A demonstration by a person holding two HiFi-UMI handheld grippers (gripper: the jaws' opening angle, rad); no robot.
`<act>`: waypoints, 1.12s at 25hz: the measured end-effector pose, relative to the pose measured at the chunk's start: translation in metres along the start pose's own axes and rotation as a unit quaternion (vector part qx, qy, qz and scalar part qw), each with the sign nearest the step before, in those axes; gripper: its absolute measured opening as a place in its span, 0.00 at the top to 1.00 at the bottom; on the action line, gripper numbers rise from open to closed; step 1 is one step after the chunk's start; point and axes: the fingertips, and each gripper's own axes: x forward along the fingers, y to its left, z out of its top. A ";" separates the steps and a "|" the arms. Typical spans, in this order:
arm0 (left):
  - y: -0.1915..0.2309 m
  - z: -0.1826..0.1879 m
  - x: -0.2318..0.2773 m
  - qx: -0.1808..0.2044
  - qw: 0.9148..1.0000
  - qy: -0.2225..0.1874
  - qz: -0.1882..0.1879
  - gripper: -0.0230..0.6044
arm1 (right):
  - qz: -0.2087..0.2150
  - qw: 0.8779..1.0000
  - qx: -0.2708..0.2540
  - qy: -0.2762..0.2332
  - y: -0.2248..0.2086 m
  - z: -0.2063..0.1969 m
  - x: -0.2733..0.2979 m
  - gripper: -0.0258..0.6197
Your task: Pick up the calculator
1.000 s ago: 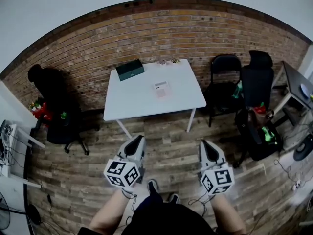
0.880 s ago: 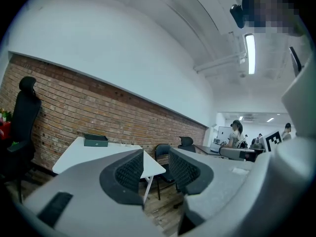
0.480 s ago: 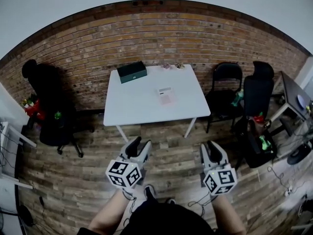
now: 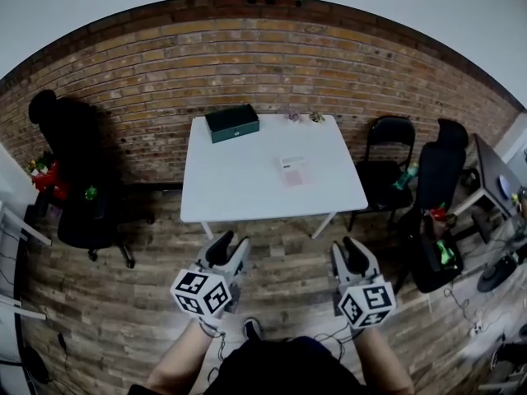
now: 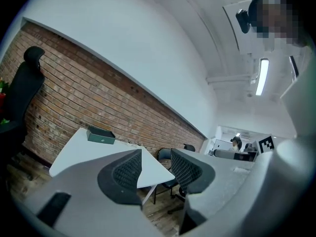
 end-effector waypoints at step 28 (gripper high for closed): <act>0.036 0.002 0.229 0.008 0.998 0.055 0.043 0.69 | 0.068 0.995 0.065 0.033 -0.161 -0.019 0.191 0.80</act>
